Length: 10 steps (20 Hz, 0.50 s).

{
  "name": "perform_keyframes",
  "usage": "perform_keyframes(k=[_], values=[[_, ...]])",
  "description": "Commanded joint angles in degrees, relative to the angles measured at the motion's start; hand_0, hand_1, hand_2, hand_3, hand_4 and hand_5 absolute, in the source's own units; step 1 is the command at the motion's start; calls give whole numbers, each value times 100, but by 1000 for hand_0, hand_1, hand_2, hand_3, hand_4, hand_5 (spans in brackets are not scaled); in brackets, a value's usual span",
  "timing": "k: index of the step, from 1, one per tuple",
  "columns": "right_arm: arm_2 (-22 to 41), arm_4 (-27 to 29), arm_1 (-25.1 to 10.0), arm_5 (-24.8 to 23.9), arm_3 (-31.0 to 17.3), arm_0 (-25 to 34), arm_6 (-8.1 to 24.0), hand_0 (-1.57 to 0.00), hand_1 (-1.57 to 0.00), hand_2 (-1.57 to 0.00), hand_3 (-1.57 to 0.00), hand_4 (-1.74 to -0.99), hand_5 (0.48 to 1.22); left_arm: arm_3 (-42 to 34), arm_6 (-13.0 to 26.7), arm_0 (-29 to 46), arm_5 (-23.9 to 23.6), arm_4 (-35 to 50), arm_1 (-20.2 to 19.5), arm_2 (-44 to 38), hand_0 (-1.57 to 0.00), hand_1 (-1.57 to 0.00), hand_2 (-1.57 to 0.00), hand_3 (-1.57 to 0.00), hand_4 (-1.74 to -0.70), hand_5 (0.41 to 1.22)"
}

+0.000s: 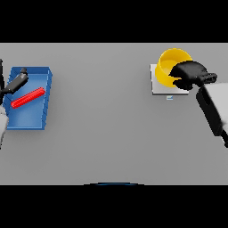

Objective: Pick up the red beaker and tilt it to pour out 1 green nut into yellow bowl. Pick up the yellow bowl and place it on the metallic measuring scale.

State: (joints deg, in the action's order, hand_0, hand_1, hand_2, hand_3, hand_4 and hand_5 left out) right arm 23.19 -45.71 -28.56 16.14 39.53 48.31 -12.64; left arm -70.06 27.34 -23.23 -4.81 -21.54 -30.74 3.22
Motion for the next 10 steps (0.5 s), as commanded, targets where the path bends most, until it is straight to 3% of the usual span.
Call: perform_keyframes(k=[1, 4, 5, 7, 8, 10], values=[[-24, 29, -13, 2, -51, 41, -93, -1571, -1571, -1345, -1403, -1741, 1221, 1, 17, -26, 10, -8, -17, -1, 1, 1, 1, 1, -726, 673], [-12, 32, 76, -38, -153, 54, -57, -1464, -1571, -1335, -1451, -1741, 1221, 130, -5, -88, 4, -50, -14, 19, 1, 1, 1, 1, -722, 668], [-13, 27, 59, -34, -208, 72, -86, -1448, -1501, -1382, -1390, -1734, 1221, 40, 15, -101, 20, -51, -73, -1, 1, 1, 1, 1, -724, 667], [-45, 92, 142, -37, -170, 29, 23, -1492, -1484, -1450, -1097, -1737, 1221, 53, 89, -105, -3, -62, -36, 10, 1, 1, 1, 1, -724, 671], [-35, 106, 103, 6, -110, 3, -53, -1439, -1337, -1286, -990, -1688, 1221, 67, 62, -90, -24, -73, 1, 32, 1, 1, 1, 1, -722, 671], [-6, 74, 71, 106, -81, 57, 76, -990, -882, -921, -796, -1629, 1080, 38, 116, -104, 10, -41, -12, 13, 1, 1, 1, 1, -719, 668]])
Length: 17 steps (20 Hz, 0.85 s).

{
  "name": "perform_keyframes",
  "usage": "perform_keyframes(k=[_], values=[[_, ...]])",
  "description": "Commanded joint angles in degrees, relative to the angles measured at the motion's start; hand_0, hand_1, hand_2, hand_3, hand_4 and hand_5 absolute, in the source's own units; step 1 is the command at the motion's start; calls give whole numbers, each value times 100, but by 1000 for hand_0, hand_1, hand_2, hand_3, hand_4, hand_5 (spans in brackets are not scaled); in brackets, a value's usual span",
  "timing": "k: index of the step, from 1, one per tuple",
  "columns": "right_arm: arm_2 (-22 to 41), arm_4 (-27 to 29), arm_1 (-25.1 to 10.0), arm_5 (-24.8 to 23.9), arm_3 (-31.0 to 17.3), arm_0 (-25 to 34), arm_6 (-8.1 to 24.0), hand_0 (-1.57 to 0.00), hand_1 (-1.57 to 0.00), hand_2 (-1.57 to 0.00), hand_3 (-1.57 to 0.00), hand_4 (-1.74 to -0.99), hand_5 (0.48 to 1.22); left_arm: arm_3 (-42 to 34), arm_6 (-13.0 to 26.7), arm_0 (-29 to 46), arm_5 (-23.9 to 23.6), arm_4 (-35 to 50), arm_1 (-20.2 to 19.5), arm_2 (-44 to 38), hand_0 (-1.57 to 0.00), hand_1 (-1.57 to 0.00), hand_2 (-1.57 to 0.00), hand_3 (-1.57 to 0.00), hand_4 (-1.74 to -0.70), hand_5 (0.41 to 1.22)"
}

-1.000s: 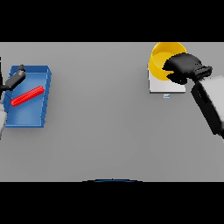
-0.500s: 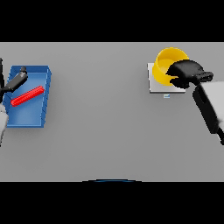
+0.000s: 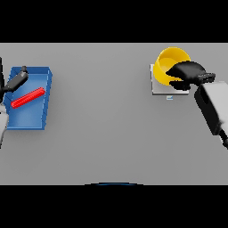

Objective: Pick up the red beaker and tilt it to pour out 1 green nut into yellow bowl. Pick up the yellow bowl and place it on the metallic measuring scale.

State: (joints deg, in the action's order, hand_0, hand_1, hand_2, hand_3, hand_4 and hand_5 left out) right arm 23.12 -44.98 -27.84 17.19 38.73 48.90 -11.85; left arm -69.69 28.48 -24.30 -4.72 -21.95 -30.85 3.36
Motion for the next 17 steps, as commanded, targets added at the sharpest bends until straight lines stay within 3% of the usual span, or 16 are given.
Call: perform_keyframes(k=[1, 4, 7, 11, 17], values=[[55, -72, -19, 25, -69, 56, -26, -792, -705, -782, -723, -1609, 1029, 16, 28, -35, -7, -10, -24, -17, 1, 1, 1, 1, -719, 667], [193, -209, 6, 19, -188, 108, -148, -405, -360, -464, -552, -1567, 929, 148, -99, -55, -14, 10, 7, -21, 1, 1, 1, 1, -721, 663], [228, -235, -33, -13, -212, 134, -362, -207, -184, -244, -429, -1552, 876, 157, -65, -32, -29, 1, 22, -15, 1, 1, 1, 1, -722, 664], [172, -167, -24, -68, -186, 83, -430, -84, -75, -99, -296, -1530, 809, 184, -161, -38, -59, -22, 33, 0, 1, 1, 1, 1, -726, 665], [127, -153, -8, 44, -335, 121, -205, -21, -19, -25, -146, -1478, 738, 147, -55, -64, -11, 3, 4, -22, 1, 1, 1, 1, -726, 665]])
